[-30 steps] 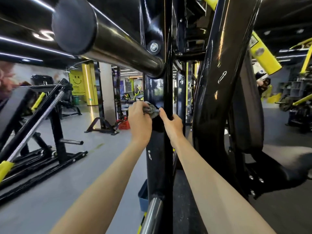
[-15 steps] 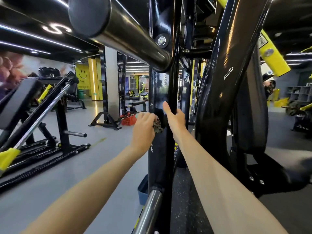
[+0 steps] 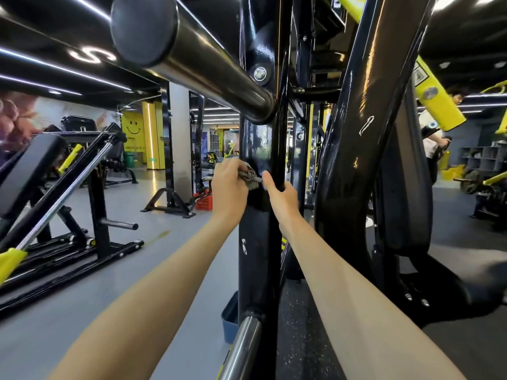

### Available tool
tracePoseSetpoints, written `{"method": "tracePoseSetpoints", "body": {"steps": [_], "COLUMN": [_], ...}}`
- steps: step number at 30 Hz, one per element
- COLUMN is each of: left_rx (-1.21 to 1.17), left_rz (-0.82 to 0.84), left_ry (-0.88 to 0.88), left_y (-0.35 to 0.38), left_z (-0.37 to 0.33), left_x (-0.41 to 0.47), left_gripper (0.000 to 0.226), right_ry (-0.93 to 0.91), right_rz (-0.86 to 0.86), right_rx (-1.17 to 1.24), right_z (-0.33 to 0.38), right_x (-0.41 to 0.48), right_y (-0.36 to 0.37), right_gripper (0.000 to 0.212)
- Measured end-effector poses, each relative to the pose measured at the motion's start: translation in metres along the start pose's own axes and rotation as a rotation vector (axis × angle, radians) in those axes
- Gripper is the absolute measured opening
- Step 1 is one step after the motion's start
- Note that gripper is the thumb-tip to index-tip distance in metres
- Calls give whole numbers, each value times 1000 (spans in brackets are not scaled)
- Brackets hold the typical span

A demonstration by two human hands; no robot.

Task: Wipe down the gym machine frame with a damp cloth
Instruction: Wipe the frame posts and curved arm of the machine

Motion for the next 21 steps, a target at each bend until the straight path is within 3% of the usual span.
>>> {"method": "tracePoseSetpoints", "body": {"steps": [2,7,12,16,21], "left_rx": [18,145,107,175,145], "left_rz": [-6,103,12,59,87], "left_ry": [17,262,103,192,105], "left_y": [3,-2,0,3,-2], "left_z": [-1,17,-6,6,-3], "left_x": [-9,-37,4,-31,-16], "left_gripper": [34,35,33,35,34], "right_ry": [-2,-12,-6,4,-10], "right_rz": [14,24,54,71,81], "right_rx": [-1,10,7,22,21], "right_z": [0,3,4,5,0], "right_x": [1,-1,-3,-2,3], "right_y": [-1,-1,-1,-1,-3], "right_gripper": [48,54,58,50,65]}}
Point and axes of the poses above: each hand's wrist, its own x-axis towards the middle knuckle, its own y-axis out of the palm, z = x × y, the point moved 1 cm from there along x, towards the middle knuckle, and after that the axes turned 2 degrees about -y, right-handed, at the moved point
